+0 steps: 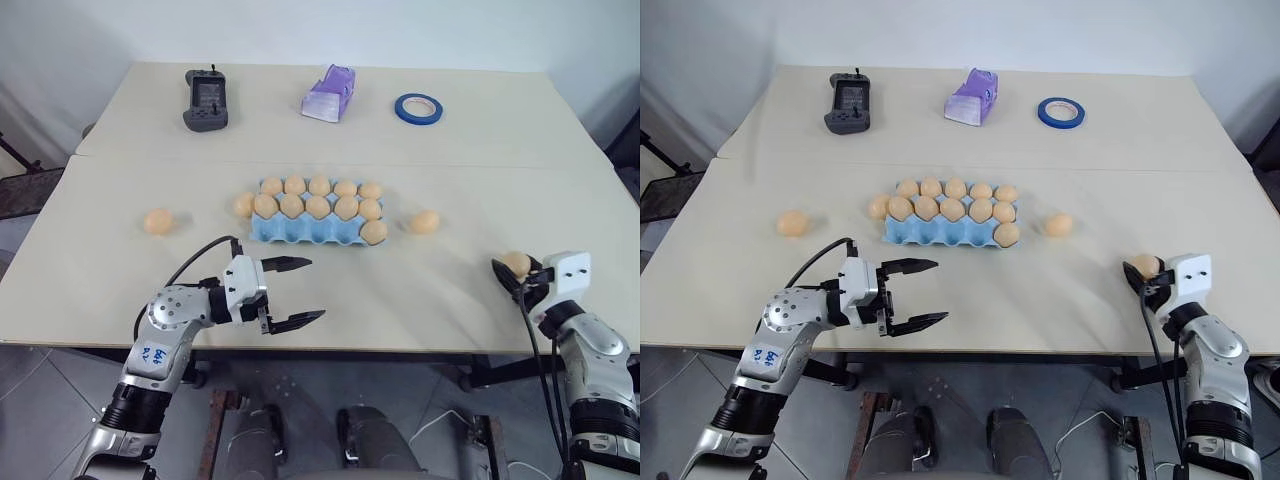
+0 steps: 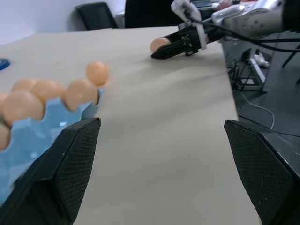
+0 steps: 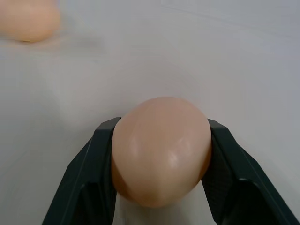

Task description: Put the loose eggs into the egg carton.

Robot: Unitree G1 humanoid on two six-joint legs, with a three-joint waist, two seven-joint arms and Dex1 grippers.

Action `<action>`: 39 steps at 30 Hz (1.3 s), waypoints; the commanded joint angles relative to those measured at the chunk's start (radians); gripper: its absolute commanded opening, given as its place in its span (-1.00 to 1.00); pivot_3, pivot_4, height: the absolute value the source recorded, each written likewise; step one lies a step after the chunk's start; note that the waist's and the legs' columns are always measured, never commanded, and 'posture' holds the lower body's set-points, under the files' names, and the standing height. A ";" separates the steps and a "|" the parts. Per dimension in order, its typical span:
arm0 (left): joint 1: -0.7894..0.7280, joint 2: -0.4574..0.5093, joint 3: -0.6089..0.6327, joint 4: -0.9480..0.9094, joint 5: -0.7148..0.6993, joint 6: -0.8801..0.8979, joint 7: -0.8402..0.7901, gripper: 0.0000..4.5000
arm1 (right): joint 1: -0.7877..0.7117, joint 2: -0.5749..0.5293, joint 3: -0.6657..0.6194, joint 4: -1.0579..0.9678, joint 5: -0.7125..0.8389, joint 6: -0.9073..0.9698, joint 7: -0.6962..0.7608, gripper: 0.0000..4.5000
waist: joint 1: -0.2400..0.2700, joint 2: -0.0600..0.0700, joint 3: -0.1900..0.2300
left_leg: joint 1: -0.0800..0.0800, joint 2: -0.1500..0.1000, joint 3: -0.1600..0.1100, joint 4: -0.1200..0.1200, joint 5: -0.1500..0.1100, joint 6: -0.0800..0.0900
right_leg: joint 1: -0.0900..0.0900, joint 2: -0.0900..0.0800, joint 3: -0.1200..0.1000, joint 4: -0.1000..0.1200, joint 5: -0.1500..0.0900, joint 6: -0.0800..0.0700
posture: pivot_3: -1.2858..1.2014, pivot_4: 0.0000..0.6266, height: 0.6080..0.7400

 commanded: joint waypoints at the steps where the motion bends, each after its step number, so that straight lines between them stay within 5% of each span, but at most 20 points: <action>1: 0.033 0.013 0.055 -0.041 -0.007 -0.004 0.045 1.00 | -0.032 0.010 0.052 -0.155 0.050 0.036 0.056 -0.12 | 0.000 0.000 0.000 | 0.000 0.000 0.000 0.000 0.000 0.000 | 0.000 0.000 0.000 0.001 0.000 0.000 | 0.03 -0.52 1.00; 12: 0.200 0.051 0.241 -0.046 -0.016 0.005 0.176 1.00 | -0.290 0.169 0.384 -0.309 -0.031 0.291 0.033 -0.12 | 0.006 0.000 0.000 | -0.001 0.000 -0.001 -0.003 0.000 -0.002 | -0.004 -0.002 -0.002 0.002 -0.001 -0.002 | 0.03 -0.52 1.00; 21: 0.254 0.047 0.254 -0.112 -0.016 0.018 0.213 1.00 | -0.421 0.290 0.436 -0.182 -0.085 0.307 -0.019 -0.12 | 0.004 0.000 0.000 | -0.002 -0.001 0.000 -0.010 0.000 -0.003 | -0.005 -0.003 -0.002 -0.003 -0.001 -0.004 | 0.03 -0.52 1.00; 22: 0.259 0.047 0.255 -0.118 -0.017 0.021 0.217 1.00 | -0.417 0.291 0.436 -0.197 -0.073 0.321 -0.004 0.18 | 0.003 0.000 0.000 | -0.002 -0.001 0.001 -0.011 0.000 -0.003 | -0.005 -0.003 -0.002 -0.004 -0.001 -0.004 | 0.03 -0.52 1.00; 28: 0.276 0.058 0.268 -0.135 -0.024 0.028 0.225 1.00 | -0.374 0.250 0.406 -0.277 -0.055 0.348 0.018 0.98 | 0.001 0.000 0.000 | -0.002 0.000 0.001 -0.011 0.000 -0.003 | -0.006 -0.002 -0.002 -0.004 -0.002 -0.004 | 0.03 -0.52 1.00; 32: 0.274 0.061 0.277 -0.136 -0.027 0.035 0.220 1.00 | -0.314 0.195 0.369 -0.352 -0.020 0.337 0.055 0.98 | 0.004 0.000 0.000 | -0.002 -0.001 0.001 -0.011 0.000 -0.003 | -0.005 -0.002 -0.002 -0.004 -0.002 -0.004 | 0.03 -0.52 1.00; 39: 0.254 0.091 0.294 -0.096 -0.046 0.044 0.175 1.00 | 0.004 -0.004 0.233 -0.435 0.042 0.118 0.266 0.98 | 0.016 0.000 0.000 | -0.002 -0.001 0.001 -0.012 -0.001 -0.002 | -0.004 -0.002 -0.002 -0.007 -0.002 -0.004 | 0.03 -0.52 1.00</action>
